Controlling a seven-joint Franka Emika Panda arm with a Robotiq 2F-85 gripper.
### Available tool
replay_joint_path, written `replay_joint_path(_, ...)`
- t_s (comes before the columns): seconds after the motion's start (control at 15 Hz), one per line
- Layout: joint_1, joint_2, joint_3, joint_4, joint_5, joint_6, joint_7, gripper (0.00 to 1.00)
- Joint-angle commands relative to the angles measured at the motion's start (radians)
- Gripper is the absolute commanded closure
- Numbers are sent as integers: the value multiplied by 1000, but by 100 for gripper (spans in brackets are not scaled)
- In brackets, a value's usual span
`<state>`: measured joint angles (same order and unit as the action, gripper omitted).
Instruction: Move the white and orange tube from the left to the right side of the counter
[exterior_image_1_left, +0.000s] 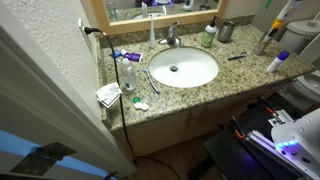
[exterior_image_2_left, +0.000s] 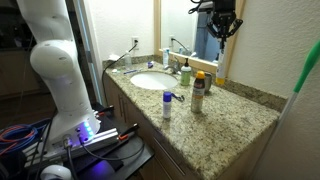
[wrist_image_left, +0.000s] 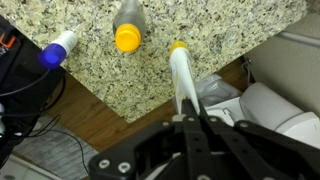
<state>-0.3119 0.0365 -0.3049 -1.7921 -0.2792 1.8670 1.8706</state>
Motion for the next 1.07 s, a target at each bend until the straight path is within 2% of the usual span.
replay_joint_path(0.0,3,52,-5,8,-1,21,46,99)
replay_joint_path(0.27,-3,134,-18,5,56,73,146,99)
replay_joint_path(0.6,1,234,-42,-4,68,150,244,99)
replay_joint_path(1.0,11,270,-51,4,74,128,269,99)
